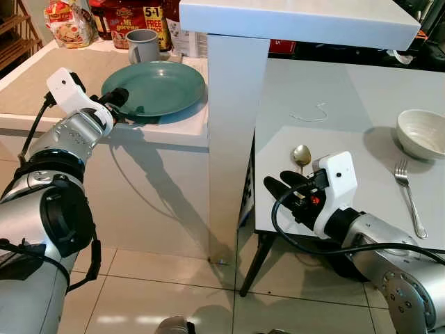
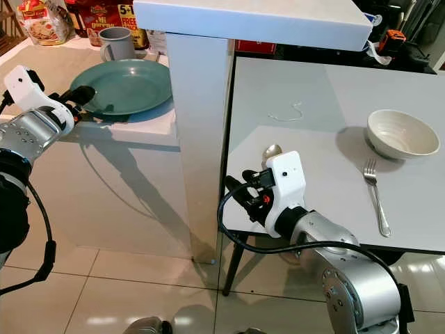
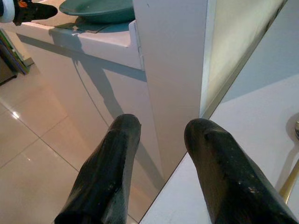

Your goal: Setting the table

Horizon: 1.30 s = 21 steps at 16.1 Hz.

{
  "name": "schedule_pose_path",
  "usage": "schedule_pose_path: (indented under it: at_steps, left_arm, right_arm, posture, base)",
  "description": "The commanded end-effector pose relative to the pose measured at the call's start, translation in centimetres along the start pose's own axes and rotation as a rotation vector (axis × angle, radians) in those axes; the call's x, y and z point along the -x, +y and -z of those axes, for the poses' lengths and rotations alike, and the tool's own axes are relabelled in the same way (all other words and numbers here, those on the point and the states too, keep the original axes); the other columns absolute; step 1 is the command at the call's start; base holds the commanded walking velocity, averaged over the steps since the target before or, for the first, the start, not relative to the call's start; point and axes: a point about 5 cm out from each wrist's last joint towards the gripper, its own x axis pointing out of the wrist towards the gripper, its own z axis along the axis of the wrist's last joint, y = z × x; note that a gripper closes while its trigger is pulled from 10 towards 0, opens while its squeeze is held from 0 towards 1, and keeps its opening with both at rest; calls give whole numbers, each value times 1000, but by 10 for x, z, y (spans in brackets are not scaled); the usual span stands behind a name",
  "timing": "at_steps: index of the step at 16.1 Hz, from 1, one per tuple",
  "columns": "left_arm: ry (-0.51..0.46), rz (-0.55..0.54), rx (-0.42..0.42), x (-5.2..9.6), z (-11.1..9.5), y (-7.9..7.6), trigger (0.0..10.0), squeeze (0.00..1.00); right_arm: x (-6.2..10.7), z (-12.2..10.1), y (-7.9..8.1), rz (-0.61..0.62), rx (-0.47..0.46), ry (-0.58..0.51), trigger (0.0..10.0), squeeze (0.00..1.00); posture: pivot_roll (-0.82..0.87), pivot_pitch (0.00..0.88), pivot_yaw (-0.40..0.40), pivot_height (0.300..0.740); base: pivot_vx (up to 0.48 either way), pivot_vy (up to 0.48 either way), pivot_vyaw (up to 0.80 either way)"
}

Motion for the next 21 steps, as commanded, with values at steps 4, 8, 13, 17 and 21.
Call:
schedule_pose_path:
  at_steps: [4,8,13,17,21]
  left_arm:
    - [48,-8,9,-2,7,-7,0,0]
    - [41,-6,29,-2,5,-7,0,0]
    - [35,-1,48,-2,3,-8,0,0]
    - [34,6,77,-2,3,-8,0,0]
    - [26,15,127,-1,0,-8,0,0]
  right_arm:
    - [1,1,6,-23,10,10,10000,0]
    - [0,0,6,-27,13,9,10000,0]
    - [-2,1,7,-30,16,11,10000,0]
    - [-2,1,6,-34,17,14,10000,0]
    - [-3,1,5,-31,18,12,10000,0]
  posture:
    - [10,29,33,740]
    - [12,27,33,740]
    - [16,23,31,740]
    - [18,20,27,740]
    - [22,21,27,740]
  base:
    - [0,0,0]
    - [0,0,0]
    - [0,0,0]
    - [0,0,0]
    - [0,0,0]
